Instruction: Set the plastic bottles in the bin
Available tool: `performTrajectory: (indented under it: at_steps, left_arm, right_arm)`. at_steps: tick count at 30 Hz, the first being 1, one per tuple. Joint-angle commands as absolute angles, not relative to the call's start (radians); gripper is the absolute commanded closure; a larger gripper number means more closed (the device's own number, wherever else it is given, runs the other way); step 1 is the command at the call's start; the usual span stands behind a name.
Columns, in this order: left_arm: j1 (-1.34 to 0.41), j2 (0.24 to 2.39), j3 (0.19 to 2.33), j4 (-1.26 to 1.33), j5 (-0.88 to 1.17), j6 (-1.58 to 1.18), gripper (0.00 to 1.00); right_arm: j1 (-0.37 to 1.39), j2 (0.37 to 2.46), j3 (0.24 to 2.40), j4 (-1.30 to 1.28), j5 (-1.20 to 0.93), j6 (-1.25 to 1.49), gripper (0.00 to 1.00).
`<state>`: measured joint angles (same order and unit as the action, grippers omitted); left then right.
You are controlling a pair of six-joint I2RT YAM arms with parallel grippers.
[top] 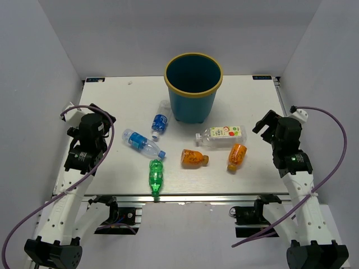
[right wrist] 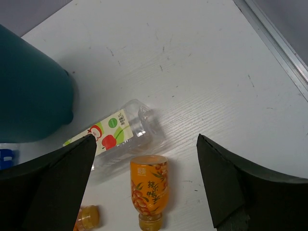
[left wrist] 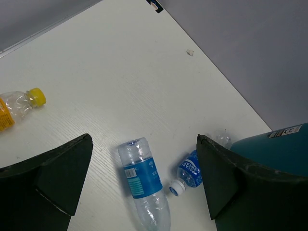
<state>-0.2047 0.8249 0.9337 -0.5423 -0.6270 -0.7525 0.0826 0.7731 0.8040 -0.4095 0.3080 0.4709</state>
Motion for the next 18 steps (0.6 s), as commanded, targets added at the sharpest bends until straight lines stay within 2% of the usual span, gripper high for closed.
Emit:
performTrajectory:
  at_steps: [1,6,11,18]
  left_arm:
    - [-0.201,0.804,0.945,-0.532,-0.620,-0.753,0.02]
    - [-0.199,0.798,0.905,-0.483,-0.577,-0.750,0.02]
    - [-0.201,0.819,0.874,-0.419,-0.508,-0.723,0.02]
    - [-0.201,0.842,0.858,-0.413,-0.468,-0.727,0.02]
  right_arm:
    - [0.084,0.733,0.792,-0.417,0.304,0.503,0.11]
    - [0.084,0.696,0.710,-0.403,0.151,0.475,0.11]
    - [0.087,0.797,0.615,-0.391,-0.050,0.525,0.11]
    - [0.133,0.948,0.537,-0.261,-0.038,0.572,0.11]
